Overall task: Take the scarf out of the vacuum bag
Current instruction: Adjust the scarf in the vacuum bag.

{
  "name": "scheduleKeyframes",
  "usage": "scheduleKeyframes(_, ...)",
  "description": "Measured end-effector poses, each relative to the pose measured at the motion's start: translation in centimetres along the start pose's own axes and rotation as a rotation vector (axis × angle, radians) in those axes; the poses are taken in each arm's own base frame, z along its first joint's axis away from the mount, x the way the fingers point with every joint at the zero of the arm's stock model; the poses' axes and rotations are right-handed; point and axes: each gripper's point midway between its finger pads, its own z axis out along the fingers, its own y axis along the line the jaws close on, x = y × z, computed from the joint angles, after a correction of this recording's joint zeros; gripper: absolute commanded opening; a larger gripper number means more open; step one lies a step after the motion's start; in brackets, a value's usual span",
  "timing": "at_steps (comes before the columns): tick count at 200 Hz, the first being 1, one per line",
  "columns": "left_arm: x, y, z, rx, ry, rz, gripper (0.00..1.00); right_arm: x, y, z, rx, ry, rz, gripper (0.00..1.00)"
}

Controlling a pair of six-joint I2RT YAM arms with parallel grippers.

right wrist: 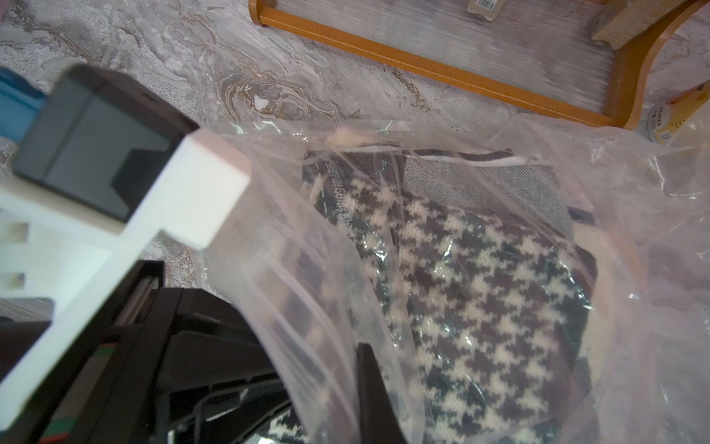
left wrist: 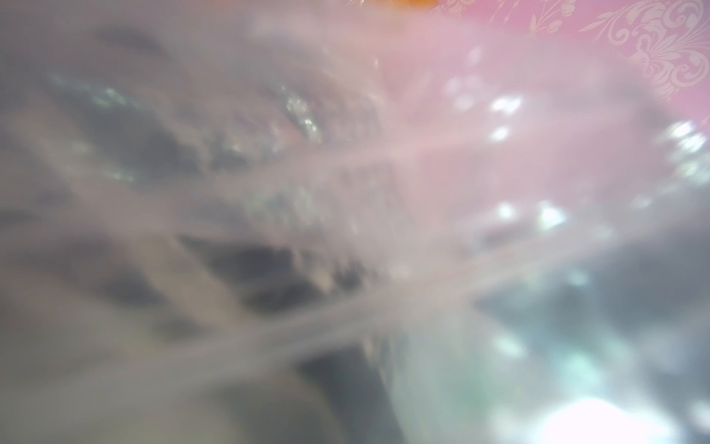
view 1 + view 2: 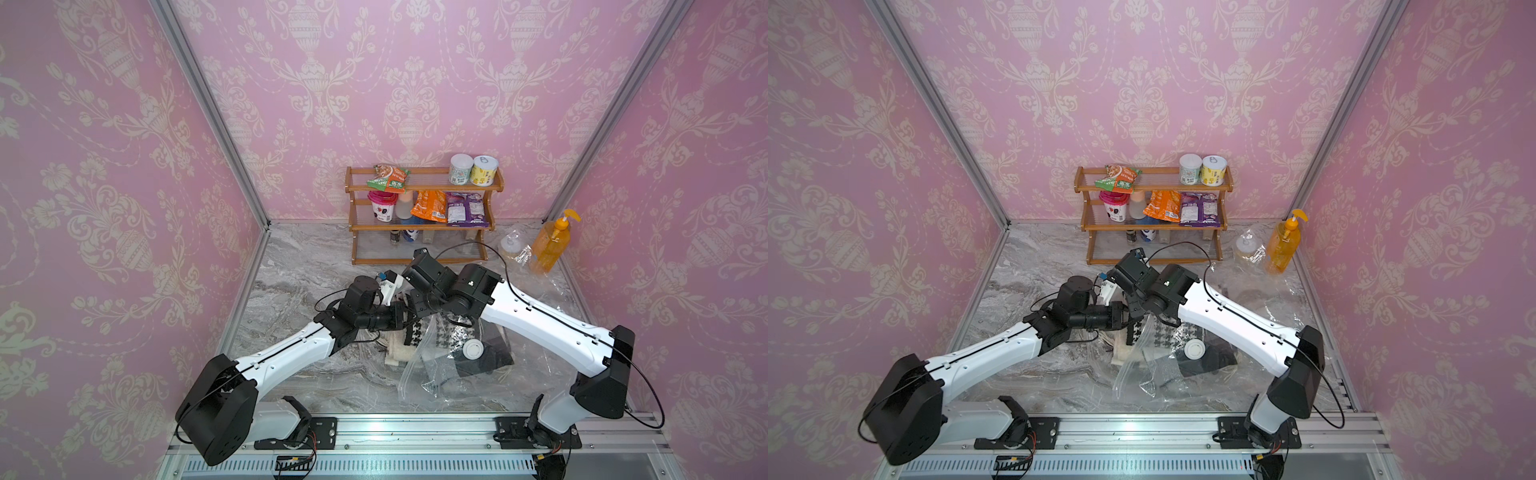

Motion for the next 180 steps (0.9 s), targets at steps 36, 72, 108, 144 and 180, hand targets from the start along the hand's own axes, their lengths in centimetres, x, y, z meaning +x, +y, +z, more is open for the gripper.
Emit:
scheduleKeyframes(36,-0.3,-1.3,-0.8,0.0,0.0,0.016,0.0,-0.5,-0.2,-0.2,0.0,-0.02,0.011,0.06)
scheduleKeyframes(72,0.0,-1.5,-1.5,-0.011,0.004,0.02,0.0,-0.6,-0.3,-0.2,0.002,-0.024,0.013,0.07)
scheduleKeyframes(108,0.6,-0.9,-1.6,-0.025,0.012,0.01,0.0,-0.6,-0.3,-0.2,0.002,-0.024,0.013,0.07)
scheduleKeyframes(144,1.9,0.5,-1.7,-0.044,0.027,0.001,0.78,-0.6,-0.4,-0.2,0.005,-0.024,0.016,0.07)
scheduleKeyframes(180,3.8,2.7,-2.0,-0.097,0.051,-0.017,0.99,-0.6,-0.5,-0.2,0.007,-0.021,0.015,0.07)
